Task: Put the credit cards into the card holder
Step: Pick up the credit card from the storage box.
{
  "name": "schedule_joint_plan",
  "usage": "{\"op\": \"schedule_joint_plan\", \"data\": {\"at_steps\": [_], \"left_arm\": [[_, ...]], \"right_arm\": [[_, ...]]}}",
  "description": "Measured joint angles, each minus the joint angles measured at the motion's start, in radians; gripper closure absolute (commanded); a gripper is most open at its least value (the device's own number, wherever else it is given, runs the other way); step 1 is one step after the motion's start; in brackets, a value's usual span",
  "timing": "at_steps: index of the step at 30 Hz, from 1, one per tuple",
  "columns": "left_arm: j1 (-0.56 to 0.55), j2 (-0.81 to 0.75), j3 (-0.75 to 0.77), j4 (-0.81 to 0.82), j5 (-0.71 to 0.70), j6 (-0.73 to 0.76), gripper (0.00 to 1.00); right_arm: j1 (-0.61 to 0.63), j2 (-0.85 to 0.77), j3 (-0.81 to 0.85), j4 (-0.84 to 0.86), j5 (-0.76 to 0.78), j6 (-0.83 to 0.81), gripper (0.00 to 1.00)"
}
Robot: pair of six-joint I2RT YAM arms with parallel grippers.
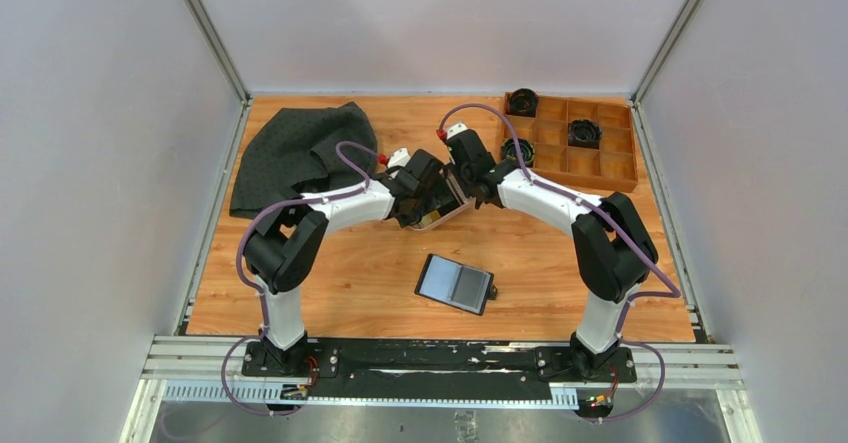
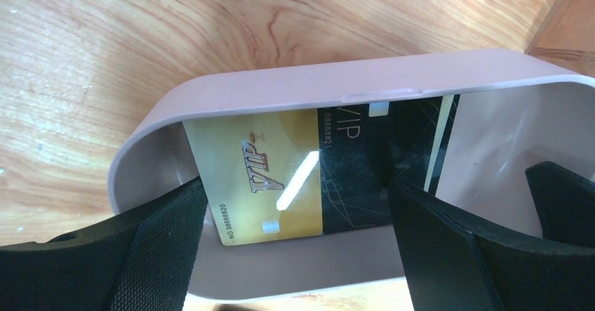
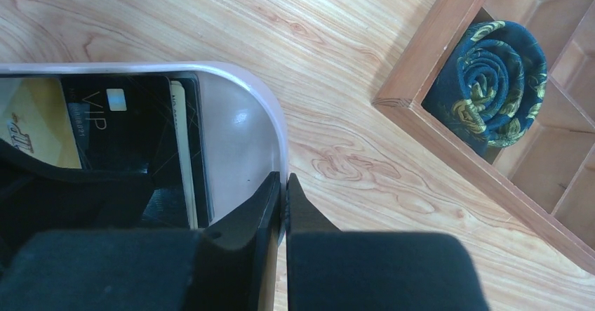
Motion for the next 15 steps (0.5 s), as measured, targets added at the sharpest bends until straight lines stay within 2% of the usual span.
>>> {"op": "schedule_joint_plan", "data": {"at_steps": [4, 10, 15], "left_arm": [[0.008, -0.011, -0.049, 0.084, 0.017, 0.016, 0.11], [0.028, -0.066, -0.156, 0.227, 0.054, 0.032, 0.11], [0.036, -0.08, -0.183, 0.279, 0.081, 0.051, 0.13]], "right_arm": [[-0.002, -0.001, 0.0, 0.002, 0.001, 0.003, 1.0], [-0.002, -0.019, 0.0, 0.016, -0.011, 0.005, 1.0], [-0.002, -0.022, 0.0, 0.021, -0.016, 0.004, 1.0]]}}
